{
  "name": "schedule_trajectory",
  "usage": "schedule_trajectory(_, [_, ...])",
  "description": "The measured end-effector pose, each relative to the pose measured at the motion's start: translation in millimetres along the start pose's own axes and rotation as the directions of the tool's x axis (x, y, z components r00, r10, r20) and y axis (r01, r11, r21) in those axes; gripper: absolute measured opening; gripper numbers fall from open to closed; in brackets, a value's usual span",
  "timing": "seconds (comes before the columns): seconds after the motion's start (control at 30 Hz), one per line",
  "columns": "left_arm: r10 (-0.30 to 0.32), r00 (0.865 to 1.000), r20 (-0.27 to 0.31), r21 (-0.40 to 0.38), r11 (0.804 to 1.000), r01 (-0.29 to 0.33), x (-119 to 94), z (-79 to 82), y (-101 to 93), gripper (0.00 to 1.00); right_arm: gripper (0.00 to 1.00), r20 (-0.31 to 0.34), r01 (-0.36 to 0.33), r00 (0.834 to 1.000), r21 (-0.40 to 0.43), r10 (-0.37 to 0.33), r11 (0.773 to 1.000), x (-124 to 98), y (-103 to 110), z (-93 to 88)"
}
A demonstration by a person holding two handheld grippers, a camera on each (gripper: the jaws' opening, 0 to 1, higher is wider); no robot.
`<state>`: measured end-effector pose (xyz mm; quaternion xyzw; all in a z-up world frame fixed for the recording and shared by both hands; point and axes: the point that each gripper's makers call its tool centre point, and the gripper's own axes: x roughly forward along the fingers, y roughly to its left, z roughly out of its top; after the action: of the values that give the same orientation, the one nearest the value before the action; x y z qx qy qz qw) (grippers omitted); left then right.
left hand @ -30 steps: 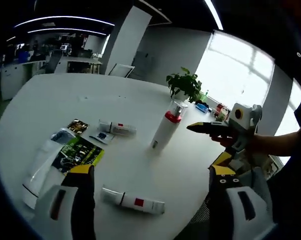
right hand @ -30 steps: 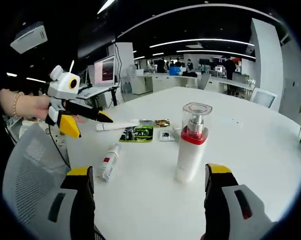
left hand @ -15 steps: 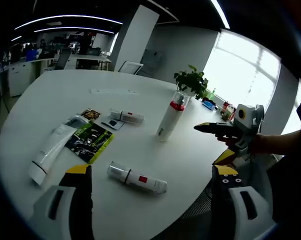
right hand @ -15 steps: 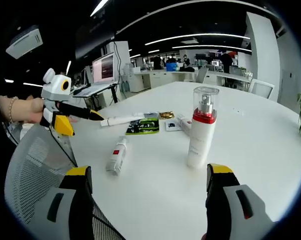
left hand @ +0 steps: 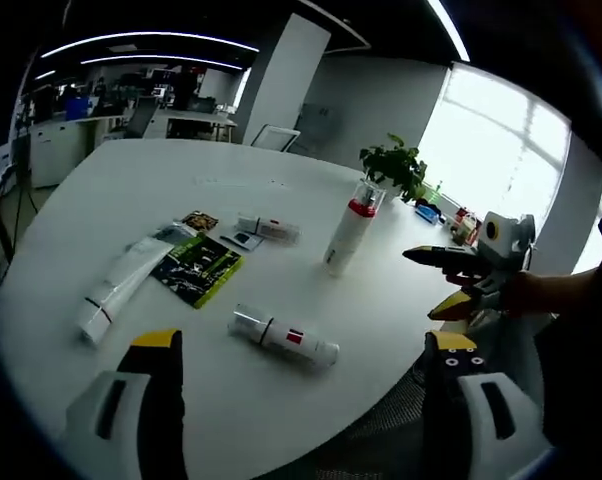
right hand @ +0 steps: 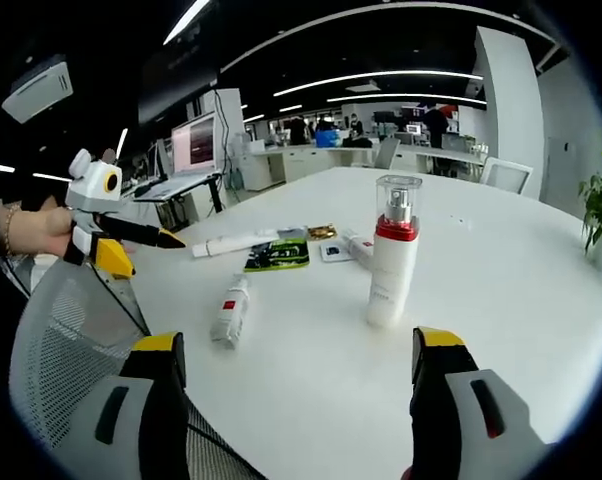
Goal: Arrange the skincare products in the storage area until every visible bottle or jar stands upright without overlapping.
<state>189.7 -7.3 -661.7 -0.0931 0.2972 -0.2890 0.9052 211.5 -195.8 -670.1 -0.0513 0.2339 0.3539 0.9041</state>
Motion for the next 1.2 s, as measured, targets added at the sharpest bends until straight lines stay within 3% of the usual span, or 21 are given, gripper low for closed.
schedule_trajectory(0.4, [0.029,1.0,-0.004,-0.009,1.0,-0.029,-8,-11.9,8.0,0.92,0.92,-0.018,-0.007,1.0,-0.019,0.007,1.0,3,0,-4.7])
schedule_trajectory(1.2, [0.03,1.0,0.0,-0.007,1.0,-0.03,-7,-12.1,13.0,0.9,0.91,-0.054,-0.025,0.998,-0.027,0.024,0.999,5,6,-10.6])
